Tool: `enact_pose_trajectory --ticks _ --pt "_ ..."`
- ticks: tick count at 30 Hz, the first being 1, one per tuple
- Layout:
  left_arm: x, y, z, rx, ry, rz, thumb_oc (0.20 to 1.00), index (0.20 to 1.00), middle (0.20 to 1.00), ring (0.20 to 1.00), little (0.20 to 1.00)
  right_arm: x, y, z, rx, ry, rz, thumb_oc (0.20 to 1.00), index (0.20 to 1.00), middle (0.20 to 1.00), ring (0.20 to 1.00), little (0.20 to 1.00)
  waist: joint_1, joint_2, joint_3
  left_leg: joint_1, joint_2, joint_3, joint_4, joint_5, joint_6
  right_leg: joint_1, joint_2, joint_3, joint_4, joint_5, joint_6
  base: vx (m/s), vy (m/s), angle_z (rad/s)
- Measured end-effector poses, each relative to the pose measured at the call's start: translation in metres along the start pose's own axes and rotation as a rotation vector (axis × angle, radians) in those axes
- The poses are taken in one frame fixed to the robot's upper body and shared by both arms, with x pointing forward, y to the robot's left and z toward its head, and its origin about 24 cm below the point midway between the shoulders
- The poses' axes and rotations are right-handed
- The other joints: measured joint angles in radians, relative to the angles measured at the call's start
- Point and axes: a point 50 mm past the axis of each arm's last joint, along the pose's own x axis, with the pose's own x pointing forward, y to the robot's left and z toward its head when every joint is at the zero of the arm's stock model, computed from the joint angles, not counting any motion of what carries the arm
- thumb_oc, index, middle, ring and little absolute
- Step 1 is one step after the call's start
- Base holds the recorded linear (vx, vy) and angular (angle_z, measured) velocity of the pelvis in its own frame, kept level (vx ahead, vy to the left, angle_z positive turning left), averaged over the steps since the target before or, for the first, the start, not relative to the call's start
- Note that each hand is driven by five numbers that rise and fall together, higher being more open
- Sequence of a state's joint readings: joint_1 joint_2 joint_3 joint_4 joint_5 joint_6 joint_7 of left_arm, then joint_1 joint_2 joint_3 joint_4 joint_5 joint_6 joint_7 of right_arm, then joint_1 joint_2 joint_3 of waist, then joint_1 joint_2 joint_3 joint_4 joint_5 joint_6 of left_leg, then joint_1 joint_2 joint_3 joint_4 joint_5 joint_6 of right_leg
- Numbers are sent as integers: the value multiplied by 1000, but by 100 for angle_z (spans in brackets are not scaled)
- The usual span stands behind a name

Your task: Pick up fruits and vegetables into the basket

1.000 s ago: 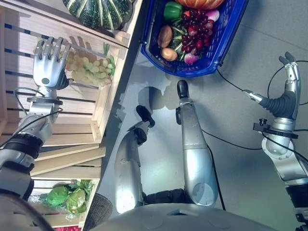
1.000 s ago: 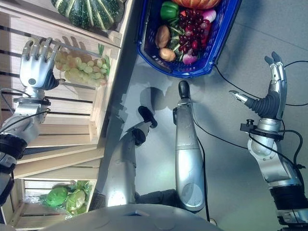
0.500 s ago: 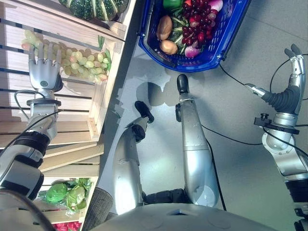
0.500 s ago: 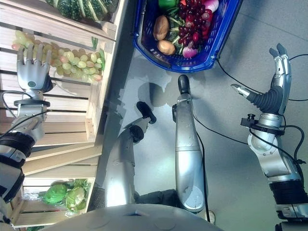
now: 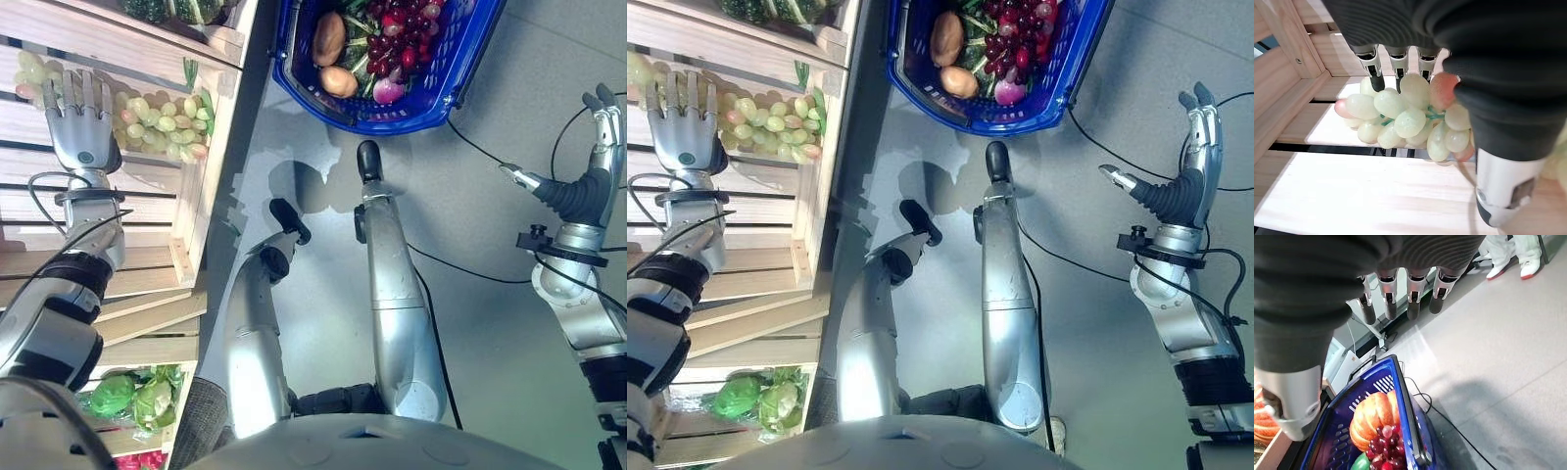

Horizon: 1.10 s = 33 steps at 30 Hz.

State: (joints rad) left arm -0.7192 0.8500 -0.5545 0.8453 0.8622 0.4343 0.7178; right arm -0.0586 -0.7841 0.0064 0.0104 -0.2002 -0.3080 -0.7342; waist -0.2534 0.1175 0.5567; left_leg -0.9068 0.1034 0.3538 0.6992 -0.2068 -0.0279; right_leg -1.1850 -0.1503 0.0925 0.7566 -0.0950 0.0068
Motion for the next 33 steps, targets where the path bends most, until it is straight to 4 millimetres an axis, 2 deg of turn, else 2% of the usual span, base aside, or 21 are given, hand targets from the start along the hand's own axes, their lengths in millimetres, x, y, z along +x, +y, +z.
enact_pose_trajectory --ticks 15,16,17,18,20,25,33 --pt "9 1 -3 37 25 -59 1000 1000 1000 1000 1000 6 -1 -1 -10 -26 -4 1000 1000 1000 1000 1000 -15 0 0 -26 1 11 14 -5 1 -36 5 17 18 0 0 7 29 -1" --pt "9 -1 -4 43 29 -73 881 881 881 881 881 6 -1 0 -12 -30 -8 1000 1000 1000 1000 1000 -14 0 0 -26 1 11 14 -5 1 -36 5 17 18 0 0 0 0 0" --pt "9 -1 -5 45 30 -75 580 580 580 580 580 6 -1 0 -12 -30 -12 1000 1000 1000 1000 1000 -14 0 0 -26 1 11 15 -5 1 -36 5 17 18 0 0 0 0 0" --pt "9 -2 -5 47 30 -76 388 388 388 388 388 6 -1 0 -12 -31 -16 1000 1000 1000 1000 1000 -15 0 0 -26 1 11 16 -5 1 -36 5 18 19 0 0 0 0 0" --pt "10 -1 -5 46 30 -72 200 200 200 200 200 7 -1 -1 -17 -33 -15 1000 1000 1000 1000 1000 -16 0 0 -26 1 10 24 -7 1 -36 5 18 23 0 0 0 0 0" --pt "11 0 -5 50 31 -74 200 200 200 200 200 7 -1 -1 -21 -34 -14 1000 1000 1000 1000 1000 -20 0 0 -23 1 5 28 -10 0 -36 7 27 28 -1 6 -6 11 -1" --pt "-18 -28 -8 35 51 -221 200 200 200 200 200 7 -2 -2 -29 -32 -12 1000 1000 1000 1000 1000 -16 0 0 -23 0 5 28 -10 0 -36 7 30 28 1 5 -2 4 0"
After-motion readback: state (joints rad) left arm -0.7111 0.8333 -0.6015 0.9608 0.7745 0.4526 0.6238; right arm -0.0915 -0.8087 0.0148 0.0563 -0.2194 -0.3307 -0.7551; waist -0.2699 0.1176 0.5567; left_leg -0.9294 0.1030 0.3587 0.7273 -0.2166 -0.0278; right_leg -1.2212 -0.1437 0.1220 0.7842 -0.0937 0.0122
